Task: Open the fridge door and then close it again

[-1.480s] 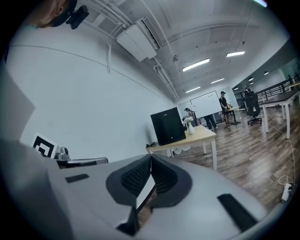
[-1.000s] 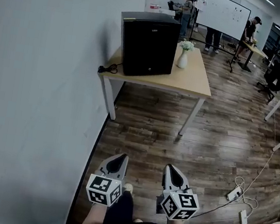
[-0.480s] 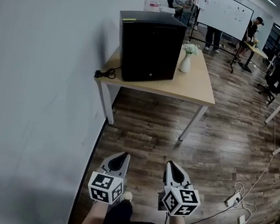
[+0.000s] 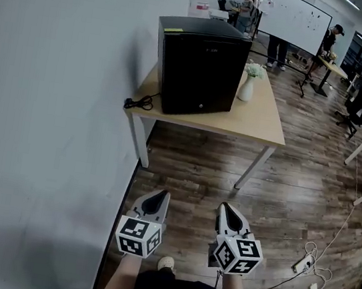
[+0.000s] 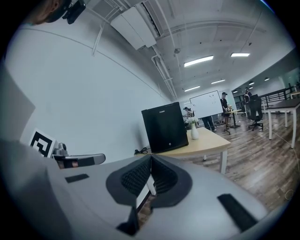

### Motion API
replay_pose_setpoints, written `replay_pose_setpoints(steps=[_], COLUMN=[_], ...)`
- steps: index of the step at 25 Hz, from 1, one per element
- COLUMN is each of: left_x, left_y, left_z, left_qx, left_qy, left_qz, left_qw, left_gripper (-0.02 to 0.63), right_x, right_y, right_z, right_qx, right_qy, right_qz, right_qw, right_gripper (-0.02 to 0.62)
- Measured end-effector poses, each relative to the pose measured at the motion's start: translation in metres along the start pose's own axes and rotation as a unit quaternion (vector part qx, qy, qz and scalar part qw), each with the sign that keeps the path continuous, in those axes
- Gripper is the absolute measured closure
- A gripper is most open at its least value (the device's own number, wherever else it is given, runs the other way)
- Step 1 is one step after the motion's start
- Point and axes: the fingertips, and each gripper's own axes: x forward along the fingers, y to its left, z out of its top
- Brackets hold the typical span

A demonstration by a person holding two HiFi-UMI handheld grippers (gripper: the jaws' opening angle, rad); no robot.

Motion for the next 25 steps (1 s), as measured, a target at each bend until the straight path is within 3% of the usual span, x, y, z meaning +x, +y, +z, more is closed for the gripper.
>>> replay_pose_setpoints(steps=[10, 25], left_x=[0.034, 0.048], left_y=[0.049, 0.078], left_z=[0.013, -0.014], left_qx=[-0.003, -0.029], left_qy=[-0.008, 0.028], left_qz=[-0.006, 0.003], left_qw=[0.9999, 0.9992], left_gripper=[0.6, 0.6], right_x=[0.06, 0.094], right_y=[0.008, 0.003], right_z=[0.007, -0.021], right_qx=[-0.008, 0.009], right_qy=[-0.002, 0.04], right_qz=[-0.003, -0.009], right_qw=[1.0, 0.999], right_gripper=[0.604, 0.604])
